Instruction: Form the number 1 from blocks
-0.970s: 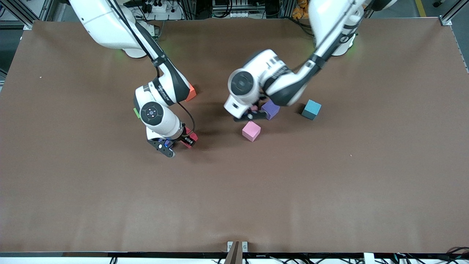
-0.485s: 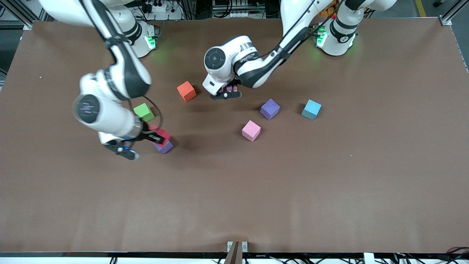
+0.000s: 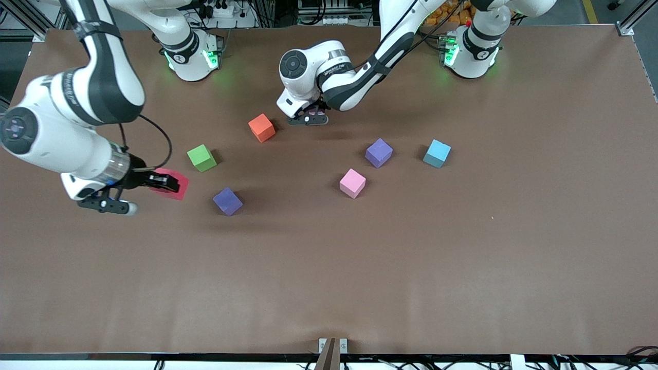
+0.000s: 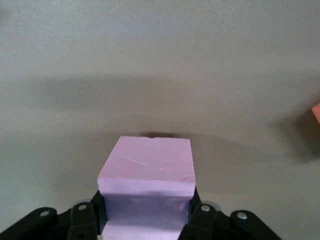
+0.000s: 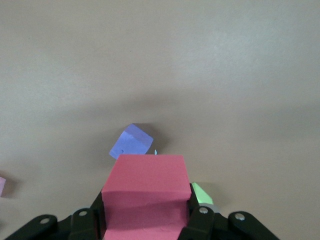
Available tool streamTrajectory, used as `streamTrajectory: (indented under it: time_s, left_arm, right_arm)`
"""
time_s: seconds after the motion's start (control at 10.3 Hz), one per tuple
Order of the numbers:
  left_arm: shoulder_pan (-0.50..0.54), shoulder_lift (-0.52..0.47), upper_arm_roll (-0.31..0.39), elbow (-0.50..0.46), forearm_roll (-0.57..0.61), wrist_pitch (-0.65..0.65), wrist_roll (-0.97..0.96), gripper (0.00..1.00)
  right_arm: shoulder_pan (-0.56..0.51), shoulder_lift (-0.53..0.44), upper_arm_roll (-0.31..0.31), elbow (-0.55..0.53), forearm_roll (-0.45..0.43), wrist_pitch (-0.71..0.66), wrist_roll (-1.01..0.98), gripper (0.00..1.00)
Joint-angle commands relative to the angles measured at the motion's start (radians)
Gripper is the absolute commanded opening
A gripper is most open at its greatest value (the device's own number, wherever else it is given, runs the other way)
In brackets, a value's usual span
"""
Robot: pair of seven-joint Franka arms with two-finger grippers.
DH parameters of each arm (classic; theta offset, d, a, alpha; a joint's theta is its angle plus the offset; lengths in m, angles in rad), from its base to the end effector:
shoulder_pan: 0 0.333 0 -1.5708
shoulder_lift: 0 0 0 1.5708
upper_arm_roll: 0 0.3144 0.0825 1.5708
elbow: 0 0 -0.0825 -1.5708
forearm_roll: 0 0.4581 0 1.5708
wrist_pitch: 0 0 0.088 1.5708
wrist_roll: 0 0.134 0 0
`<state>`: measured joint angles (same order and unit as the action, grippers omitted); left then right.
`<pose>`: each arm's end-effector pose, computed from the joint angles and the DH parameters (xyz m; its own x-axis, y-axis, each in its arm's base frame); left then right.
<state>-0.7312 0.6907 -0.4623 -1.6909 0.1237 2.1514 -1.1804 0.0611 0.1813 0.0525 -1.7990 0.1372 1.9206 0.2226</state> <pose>0.2784 -0.6511 0.1410 0.9709 -0.0109 -0.2391 -0.0274 -0.9974 -0.0659 0.6654 0.0880 0.3828 0.9839 -0.1538 -0.0910 -0.1640 -0.9794 -0.1177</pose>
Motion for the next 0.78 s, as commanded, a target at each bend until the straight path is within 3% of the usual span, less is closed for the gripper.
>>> streamTrajectory:
  time_s: [0.0, 0.1, 0.19, 0.68]
  left_arm:
    - [-0.016, 0.007, 0.007, -0.006, 0.047, 0.016, -0.019, 0.00]
    - [-0.014, 0.007, 0.005, -0.006, 0.047, 0.016, -0.010, 0.66]
    - [-0.022, 0.009, 0.007, -0.006, 0.051, 0.015, -0.008, 1.00]
    - [-0.001, -0.029, 0.008, 0.020, 0.051, -0.056, -0.015, 1.00]
  right_arm:
    - [-0.023, -0.039, 0.001, -0.008, -0.016, -0.038, -0.057, 0.00]
    - [-0.024, -0.039, 0.003, -0.007, -0.030, -0.043, -0.058, 0.00]
    - [-0.026, -0.040, 0.003, -0.005, -0.036, -0.043, -0.063, 0.00]
    - [-0.021, -0.029, 0.003, 0.012, -0.036, -0.063, -0.094, 0.00]
